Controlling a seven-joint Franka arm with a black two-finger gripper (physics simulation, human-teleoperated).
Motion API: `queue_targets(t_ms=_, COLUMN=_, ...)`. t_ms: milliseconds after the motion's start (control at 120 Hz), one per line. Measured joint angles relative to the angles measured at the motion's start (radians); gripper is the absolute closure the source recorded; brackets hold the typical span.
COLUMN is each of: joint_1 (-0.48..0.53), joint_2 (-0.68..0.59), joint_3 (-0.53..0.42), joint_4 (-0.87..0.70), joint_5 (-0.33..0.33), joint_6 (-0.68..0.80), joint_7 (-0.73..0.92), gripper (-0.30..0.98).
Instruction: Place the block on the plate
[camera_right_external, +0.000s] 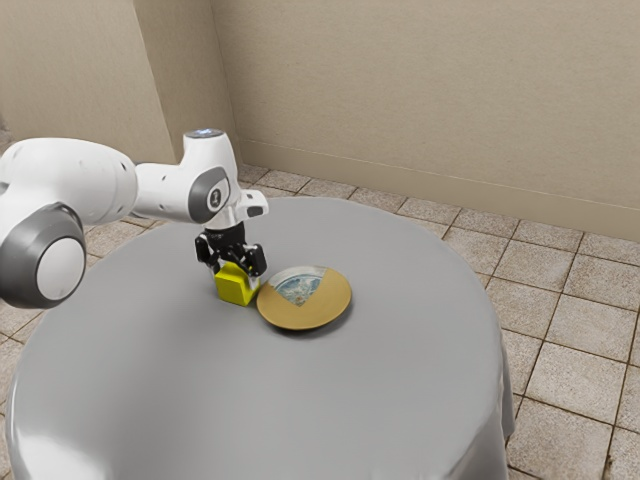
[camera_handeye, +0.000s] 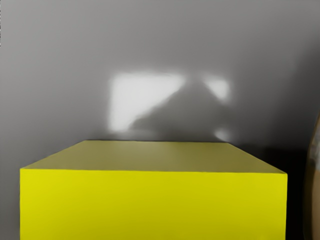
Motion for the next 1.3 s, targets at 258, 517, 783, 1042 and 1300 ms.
queue_targets(t_ms=258, joint_1=-0.001, joint_2=0.000, joint_3=0.000, joint_4=0.007, joint_5=0.003, joint_6=0.002, joint_7=-0.016, gripper=0.26)
queue_targets(t_ms=517, joint_1=-0.001, joint_2=-0.008, joint_3=0.006, joint_4=0.031, joint_5=0.012, joint_6=-0.007, joint_7=-0.032, gripper=0.32)
queue_targets(t_ms=783, joint_1=-0.060, joint_2=-0.086, joint_3=-0.022, joint_4=0.052, joint_5=0.034, joint_6=-0.055, joint_7=-0.046, gripper=0.34)
queue_targets(t_ms=1042, joint_1=-0.155, joint_2=-0.081, joint_3=-0.050, joint_4=0.029, joint_5=0.037, joint_6=-0.075, joint_7=-0.065, gripper=0.33)
queue_targets(t_ms=1300, joint_1=-0.160, joint_2=-0.079, joint_3=-0.059, joint_4=0.003, joint_5=0.028, joint_6=-0.077, joint_7=-0.079, gripper=0.17)
